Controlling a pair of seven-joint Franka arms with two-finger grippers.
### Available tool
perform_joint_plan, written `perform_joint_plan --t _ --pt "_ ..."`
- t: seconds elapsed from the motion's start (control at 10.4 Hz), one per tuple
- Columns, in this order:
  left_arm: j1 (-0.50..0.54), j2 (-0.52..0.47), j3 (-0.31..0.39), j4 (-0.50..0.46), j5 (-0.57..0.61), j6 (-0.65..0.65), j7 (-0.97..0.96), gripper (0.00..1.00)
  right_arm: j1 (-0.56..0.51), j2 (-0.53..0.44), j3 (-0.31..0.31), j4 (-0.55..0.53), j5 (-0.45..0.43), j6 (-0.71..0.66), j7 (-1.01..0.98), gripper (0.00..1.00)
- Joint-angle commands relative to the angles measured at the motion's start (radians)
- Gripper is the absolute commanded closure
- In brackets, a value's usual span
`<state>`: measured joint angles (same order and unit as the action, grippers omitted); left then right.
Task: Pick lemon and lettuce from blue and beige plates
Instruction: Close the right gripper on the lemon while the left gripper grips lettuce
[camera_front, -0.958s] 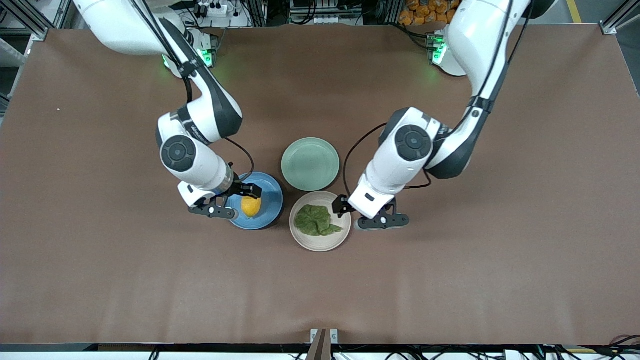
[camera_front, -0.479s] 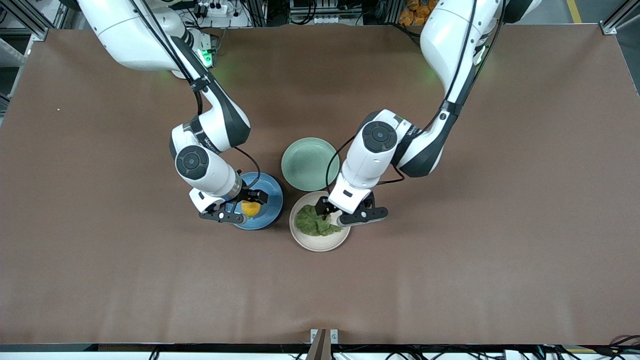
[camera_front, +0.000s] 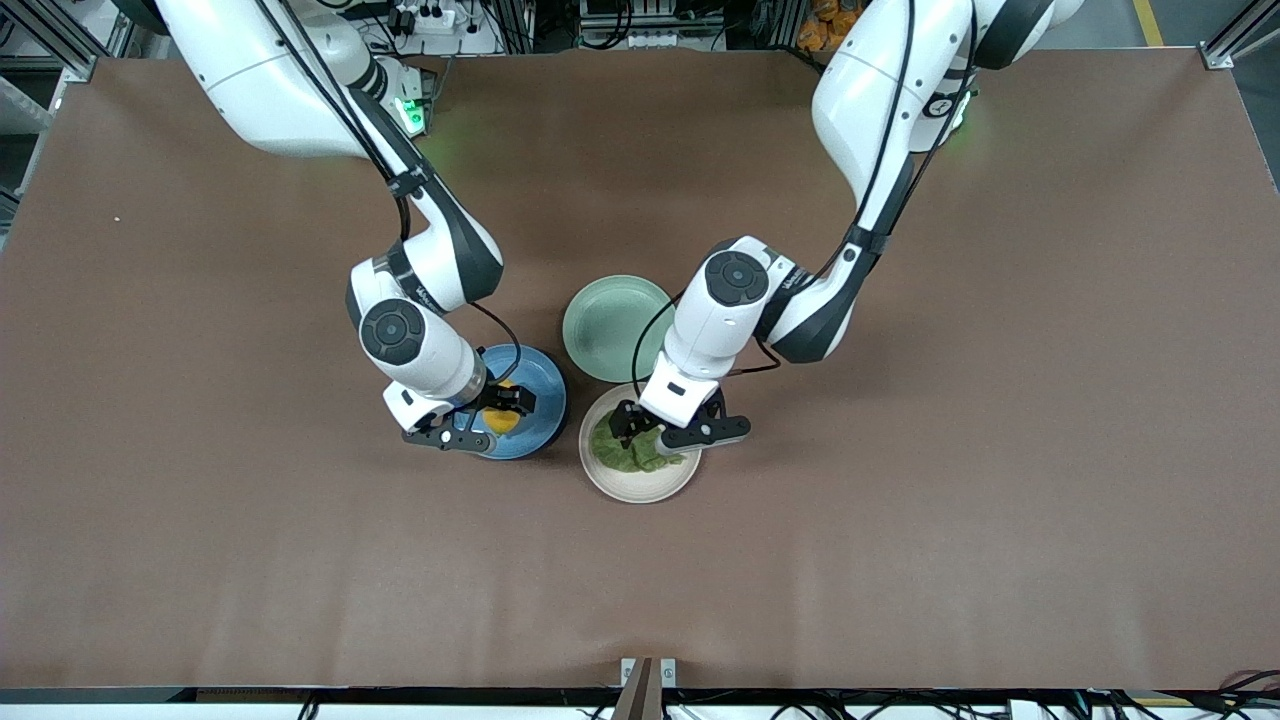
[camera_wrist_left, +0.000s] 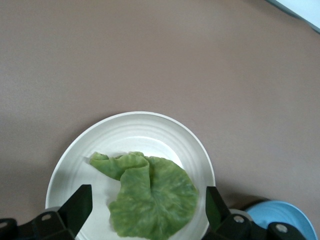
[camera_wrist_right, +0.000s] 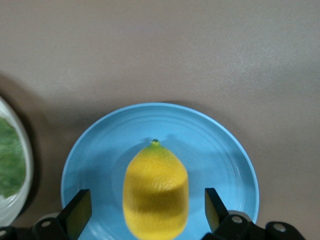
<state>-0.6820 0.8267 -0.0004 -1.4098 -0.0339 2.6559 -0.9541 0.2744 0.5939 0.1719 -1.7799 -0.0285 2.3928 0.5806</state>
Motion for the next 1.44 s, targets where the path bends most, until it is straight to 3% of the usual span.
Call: perform_joint_plan --t 0.0,0.48,0.67,0.96,1.15,1.34 --pt "-0.121 0.043 0.147 0.04 -0.001 0.006 -0.098 0.0 0.011 0.024 -0.014 -0.021 -0.027 0.054 0.015 0.0" --pt "-0.139 0.087 0.16 0.051 0.04 0.01 -0.072 0.0 0.035 0.056 -0.035 -0.023 -0.027 0.069 0.028 0.01" --pt "-0.146 0.115 0.161 0.049 0.078 0.012 -0.069 0.0 0.037 0.06 -0.035 -0.021 -0.027 0.071 0.038 0.28" --pt "-0.16 0.124 0.161 0.049 0.08 0.012 -0.069 0.0 0.039 0.058 -0.034 -0.01 -0.025 0.059 0.102 0.53" --pt "-0.168 0.137 0.161 0.049 0.103 0.013 -0.069 0.0 0.037 0.046 -0.034 0.003 -0.021 0.045 0.117 0.55" --pt "-0.179 0.14 0.164 0.048 0.211 0.012 -0.074 0.0 0.029 0.014 -0.032 0.037 -0.007 -0.041 0.117 0.56"
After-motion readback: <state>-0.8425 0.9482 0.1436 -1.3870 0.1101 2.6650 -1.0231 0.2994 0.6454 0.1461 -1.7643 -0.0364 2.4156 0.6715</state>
